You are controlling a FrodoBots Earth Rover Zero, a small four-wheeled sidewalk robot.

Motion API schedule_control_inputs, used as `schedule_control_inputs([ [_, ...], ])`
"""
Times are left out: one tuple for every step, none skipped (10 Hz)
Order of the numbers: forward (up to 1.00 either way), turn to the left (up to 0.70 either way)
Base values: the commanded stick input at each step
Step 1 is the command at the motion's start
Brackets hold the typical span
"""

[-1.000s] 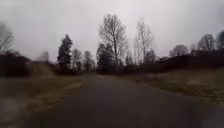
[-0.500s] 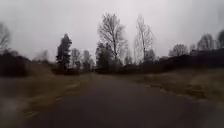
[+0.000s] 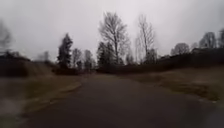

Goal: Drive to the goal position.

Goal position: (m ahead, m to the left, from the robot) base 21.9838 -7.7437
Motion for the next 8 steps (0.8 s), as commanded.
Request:
schedule_control_inputs([
  [0.68,0.0],
  [0.68,0.0],
  [0.68,0.0],
  [0.68,0.0],
  [0.68,0.0],
  [0.68,0.0],
  [0.68,0.0],
  [0.68,0.0],
])
